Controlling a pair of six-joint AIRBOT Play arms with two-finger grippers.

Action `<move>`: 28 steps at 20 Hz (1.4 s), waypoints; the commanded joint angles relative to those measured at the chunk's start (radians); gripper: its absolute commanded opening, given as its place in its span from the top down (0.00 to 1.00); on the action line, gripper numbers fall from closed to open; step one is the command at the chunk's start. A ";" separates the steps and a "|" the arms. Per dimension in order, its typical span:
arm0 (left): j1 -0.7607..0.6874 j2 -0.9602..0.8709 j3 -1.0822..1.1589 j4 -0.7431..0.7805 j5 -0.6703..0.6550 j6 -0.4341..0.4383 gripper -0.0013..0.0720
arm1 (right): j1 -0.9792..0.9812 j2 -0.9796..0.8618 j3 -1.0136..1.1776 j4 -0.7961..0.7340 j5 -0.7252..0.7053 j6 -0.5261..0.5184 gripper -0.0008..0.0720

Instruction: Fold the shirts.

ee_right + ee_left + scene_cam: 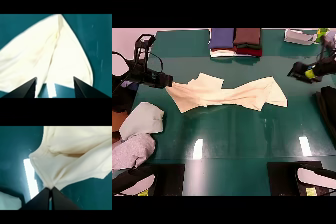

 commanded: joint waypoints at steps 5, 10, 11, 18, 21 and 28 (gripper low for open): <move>0.000 0.000 0.000 -0.018 0.006 -0.004 0.95 | 0.206 -0.031 -0.230 0.014 -0.029 -0.039 0.22; 0.000 0.000 0.000 -0.021 0.009 -0.004 0.95 | 0.319 -0.085 -0.283 0.014 -0.088 -0.034 0.22; 0.000 0.000 0.000 -0.021 0.008 -0.004 0.95 | 0.328 -0.104 -0.282 0.014 -0.089 -0.034 0.23; 0.000 0.000 0.000 -0.020 0.008 -0.003 0.95 | 0.331 -0.135 -0.281 0.014 -0.153 -0.035 0.84; 0.000 0.002 0.002 -0.020 0.016 -0.003 0.95 | 0.330 -0.069 -0.273 0.013 -0.199 -0.035 0.96; 0.000 0.126 0.355 0.019 0.047 -0.003 0.95 | 0.215 0.231 0.129 0.011 -0.131 -0.063 0.97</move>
